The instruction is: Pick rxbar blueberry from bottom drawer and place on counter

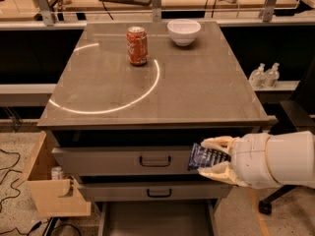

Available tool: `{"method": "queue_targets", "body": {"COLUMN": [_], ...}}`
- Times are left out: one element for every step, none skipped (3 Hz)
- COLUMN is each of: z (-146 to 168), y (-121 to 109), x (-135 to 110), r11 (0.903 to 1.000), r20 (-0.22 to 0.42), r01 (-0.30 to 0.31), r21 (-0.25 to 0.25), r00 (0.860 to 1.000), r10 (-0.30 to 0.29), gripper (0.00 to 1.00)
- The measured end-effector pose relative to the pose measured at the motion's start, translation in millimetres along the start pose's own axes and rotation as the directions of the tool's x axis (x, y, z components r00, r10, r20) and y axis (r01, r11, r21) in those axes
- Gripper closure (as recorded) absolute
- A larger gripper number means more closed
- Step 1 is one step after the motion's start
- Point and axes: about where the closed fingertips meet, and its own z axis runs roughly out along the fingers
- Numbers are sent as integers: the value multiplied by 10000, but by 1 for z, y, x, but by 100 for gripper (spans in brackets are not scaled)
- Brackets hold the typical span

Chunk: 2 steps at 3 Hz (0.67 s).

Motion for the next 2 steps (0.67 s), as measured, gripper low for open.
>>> {"method": "queue_targets", "body": {"z": [-1,7], "y": [-16,-33], "x": [-30,-58], "r11": [9990,9962], "r20": [-245,-365], "r01": [449,866], "r21": [9,-101], "r00": [9987,9955], "r10": [-449,-869], "gripper": [100,100]}}
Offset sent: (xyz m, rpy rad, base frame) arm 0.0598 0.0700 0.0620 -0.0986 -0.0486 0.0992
